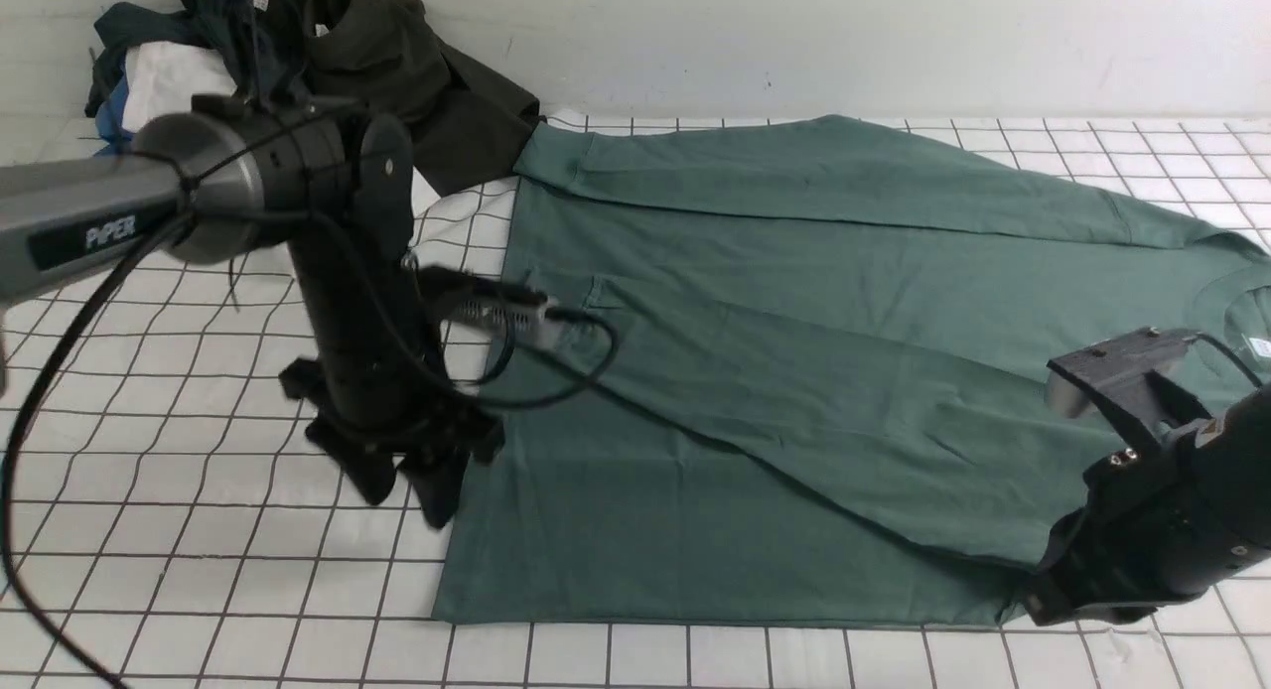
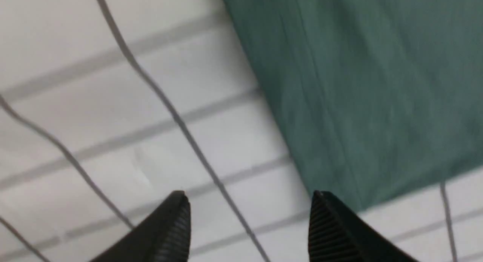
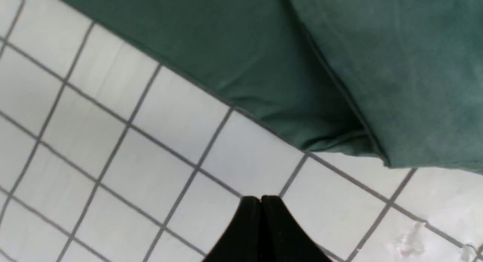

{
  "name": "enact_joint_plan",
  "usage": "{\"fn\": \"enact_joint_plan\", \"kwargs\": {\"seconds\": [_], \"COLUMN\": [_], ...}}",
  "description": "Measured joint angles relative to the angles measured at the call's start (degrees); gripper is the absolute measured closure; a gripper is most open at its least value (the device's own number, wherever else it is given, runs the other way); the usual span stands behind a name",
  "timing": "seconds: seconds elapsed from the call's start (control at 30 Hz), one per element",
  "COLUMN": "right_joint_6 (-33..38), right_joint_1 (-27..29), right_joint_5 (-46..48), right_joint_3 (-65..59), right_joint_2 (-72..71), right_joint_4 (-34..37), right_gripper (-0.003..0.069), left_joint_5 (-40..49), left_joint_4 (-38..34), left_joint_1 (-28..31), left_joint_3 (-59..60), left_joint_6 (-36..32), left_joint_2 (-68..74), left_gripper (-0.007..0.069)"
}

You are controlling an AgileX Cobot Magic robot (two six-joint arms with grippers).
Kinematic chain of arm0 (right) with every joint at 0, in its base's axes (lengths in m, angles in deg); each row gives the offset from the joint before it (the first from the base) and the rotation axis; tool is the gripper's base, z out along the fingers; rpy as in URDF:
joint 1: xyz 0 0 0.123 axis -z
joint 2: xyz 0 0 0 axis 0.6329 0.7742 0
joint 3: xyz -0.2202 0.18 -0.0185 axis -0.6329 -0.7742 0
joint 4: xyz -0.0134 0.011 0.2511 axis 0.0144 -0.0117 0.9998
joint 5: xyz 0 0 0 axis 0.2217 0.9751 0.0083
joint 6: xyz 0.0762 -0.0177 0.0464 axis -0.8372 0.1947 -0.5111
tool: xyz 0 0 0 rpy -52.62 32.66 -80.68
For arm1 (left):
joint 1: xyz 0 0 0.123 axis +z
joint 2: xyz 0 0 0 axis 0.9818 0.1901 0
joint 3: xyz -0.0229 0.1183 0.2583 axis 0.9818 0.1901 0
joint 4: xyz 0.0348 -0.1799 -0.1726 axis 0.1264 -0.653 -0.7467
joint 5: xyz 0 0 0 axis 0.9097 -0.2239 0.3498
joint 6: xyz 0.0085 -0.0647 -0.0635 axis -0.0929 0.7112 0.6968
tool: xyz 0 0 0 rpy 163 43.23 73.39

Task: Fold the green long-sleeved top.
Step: Use the left arm to clamp the cuff farthest from it

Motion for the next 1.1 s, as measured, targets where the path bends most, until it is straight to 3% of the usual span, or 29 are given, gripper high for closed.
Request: {"fn": "enact_joint_plan", "kwargs": {"seconds": [0.17, 0.37, 0.53, 0.63, 0.8, 0.87, 0.93, 1.0, 1.1], "right_joint_6": [-2.0, -2.82, -3.05, -3.05, -3.05, -3.05, -3.05, -3.05, -3.05], "right_joint_1": [0.0, 0.0, 0.0, 0.0, 0.0, 0.0, 0.0, 0.0, 0.0], "right_joint_5": [-5.31, -7.49, -12.05, -14.18, -15.21, -15.21, -15.09, -13.94, -10.66], "right_joint_3": [-0.24, -0.26, -0.31, -0.31, -0.31, -0.31, -0.31, -0.31, 0.77], "right_joint_2": [0.19, 1.92, 4.24, 6.0, 9.03, 10.83, 11.2, 11.43, 11.37], "right_joint_4": [-0.47, -1.21, -5.61, -6.96, -7.12, -7.12, -7.13, -7.38, -7.56], "right_gripper": [0.0622, 0.0453, 0.0263, 0.0244, 0.0309, 0.0414, 0.0459, 0.0573, 0.0652], "left_joint_5": [-7.79, -14.01, -16.53, -16.8, -16.86, -17.4, -17.77, -18.65, -19.52], "left_joint_4": [-0.37, -6.36, -14.73, -15.94, -15.21, -14.77, -14.69, -15.25, -17.82], "left_joint_1": [-0.26, -0.26, -0.26, -0.33, -0.33, -0.28, -0.28, -0.63, -1.86], "left_joint_3": [13.25, 16.84, 16.86, 16.86, 16.55, 16.49, 16.49, 16.49, 16.67], "left_joint_6": [0.92, -0.14, -4.61, -4.81, -4.62, -4.67, -4.91, -6.77, -10.57], "left_joint_2": [-7.22, -6.17, -5.53, -5.29, -4.64, -4.46, -4.41, -4.41, -4.55], "left_gripper": [0.023, 0.023, 0.023, 0.0238, 0.0316, 0.042, 0.0466, 0.0571, 0.0616]}}
